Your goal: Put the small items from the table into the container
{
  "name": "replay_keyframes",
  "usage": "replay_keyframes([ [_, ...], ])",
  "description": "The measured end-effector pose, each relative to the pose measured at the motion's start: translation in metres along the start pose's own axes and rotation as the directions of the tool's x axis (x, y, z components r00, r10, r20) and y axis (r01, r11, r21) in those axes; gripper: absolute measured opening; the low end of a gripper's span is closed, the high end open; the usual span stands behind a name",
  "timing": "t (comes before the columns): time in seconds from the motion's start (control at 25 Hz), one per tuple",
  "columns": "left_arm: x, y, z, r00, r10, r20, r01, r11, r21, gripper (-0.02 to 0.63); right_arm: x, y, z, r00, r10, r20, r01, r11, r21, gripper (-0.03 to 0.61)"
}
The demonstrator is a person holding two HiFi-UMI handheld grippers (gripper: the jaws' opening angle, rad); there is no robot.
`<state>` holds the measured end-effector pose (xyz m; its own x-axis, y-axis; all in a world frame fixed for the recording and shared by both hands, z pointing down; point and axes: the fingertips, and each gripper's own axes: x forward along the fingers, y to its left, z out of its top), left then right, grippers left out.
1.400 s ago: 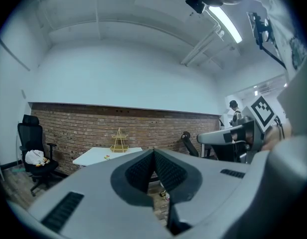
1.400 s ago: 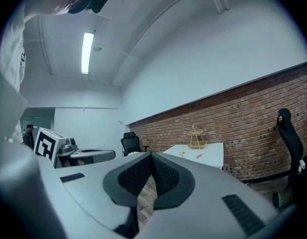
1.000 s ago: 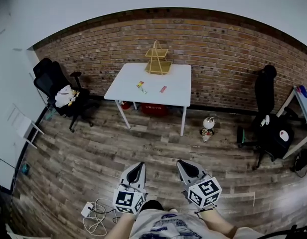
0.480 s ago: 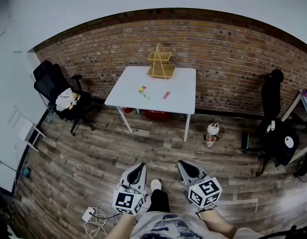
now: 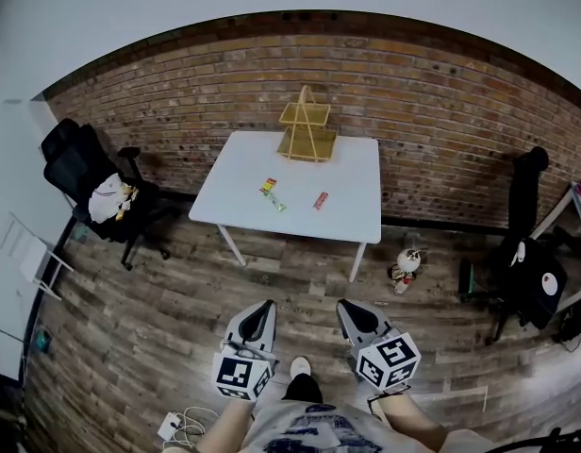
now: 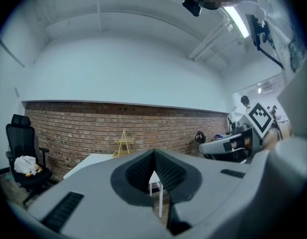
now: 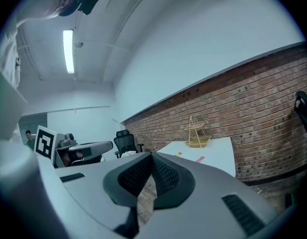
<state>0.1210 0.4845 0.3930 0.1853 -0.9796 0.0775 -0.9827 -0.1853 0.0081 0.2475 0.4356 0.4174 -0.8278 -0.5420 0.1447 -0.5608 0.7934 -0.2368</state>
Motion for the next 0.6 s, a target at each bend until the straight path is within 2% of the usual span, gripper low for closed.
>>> replay_keyframes([
  [0.32,0.057,0.095,0.009,1.0,0.001,0.005,-0.001,1.0,-0.015,0.047,0.107,-0.016,0.024,1.0,-0.012,-0.001,0.012,1.0,-0.003,0.02],
  [0.6,0.084,0.147,0.013,1.0,-0.009,0.002,0.009,1.0,-0.028,0.047,0.165,-0.021,0.037,1.0,-0.029,-0.008,0.029,1.0,0.004,0.02],
])
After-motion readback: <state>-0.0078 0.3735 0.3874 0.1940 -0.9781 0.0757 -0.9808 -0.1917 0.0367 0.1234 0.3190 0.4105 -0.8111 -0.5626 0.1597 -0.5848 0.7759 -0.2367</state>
